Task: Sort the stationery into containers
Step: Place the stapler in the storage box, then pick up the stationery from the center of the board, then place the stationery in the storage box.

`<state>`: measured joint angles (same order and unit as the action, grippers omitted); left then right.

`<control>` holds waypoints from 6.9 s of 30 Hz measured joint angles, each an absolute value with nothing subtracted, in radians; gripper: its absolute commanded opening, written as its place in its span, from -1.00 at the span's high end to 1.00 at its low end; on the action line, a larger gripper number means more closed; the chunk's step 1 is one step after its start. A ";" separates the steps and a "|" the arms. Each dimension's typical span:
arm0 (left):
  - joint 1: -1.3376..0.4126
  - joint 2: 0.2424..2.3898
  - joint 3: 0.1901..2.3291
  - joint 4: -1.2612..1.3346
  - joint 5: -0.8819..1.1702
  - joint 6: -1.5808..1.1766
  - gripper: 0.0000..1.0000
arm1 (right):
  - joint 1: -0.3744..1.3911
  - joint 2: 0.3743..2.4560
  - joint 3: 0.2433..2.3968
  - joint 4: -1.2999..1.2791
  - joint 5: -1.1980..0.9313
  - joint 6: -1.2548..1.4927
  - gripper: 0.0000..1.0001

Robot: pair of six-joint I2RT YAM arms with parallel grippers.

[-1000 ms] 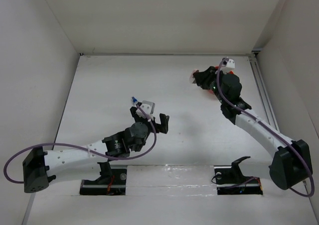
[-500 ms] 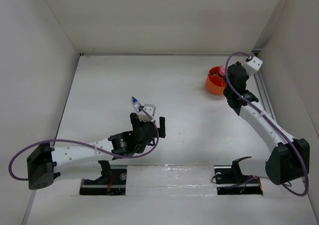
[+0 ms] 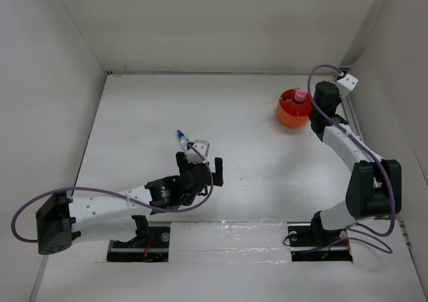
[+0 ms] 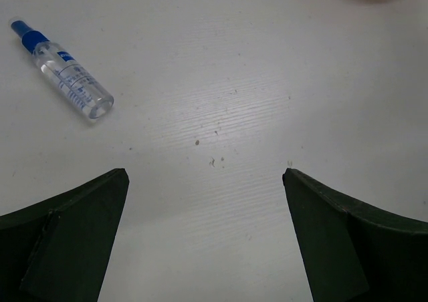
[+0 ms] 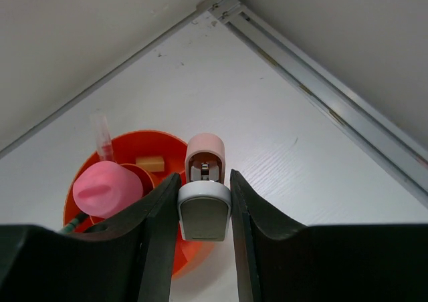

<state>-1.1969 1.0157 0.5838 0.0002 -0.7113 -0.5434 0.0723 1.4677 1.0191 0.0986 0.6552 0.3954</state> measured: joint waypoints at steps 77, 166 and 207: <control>-0.725 1.402 0.989 -0.314 -0.666 -0.942 -1.00 | 0.429 1.078 0.905 0.171 0.348 0.372 -1.00; -0.970 1.013 0.514 0.677 -0.258 -0.270 1.00 | 0.696 1.316 0.842 0.511 -0.286 0.650 0.57; -1.022 0.690 0.860 -0.373 -0.347 -0.637 -1.00 | 0.018 1.638 1.016 0.511 -0.610 -0.092 1.00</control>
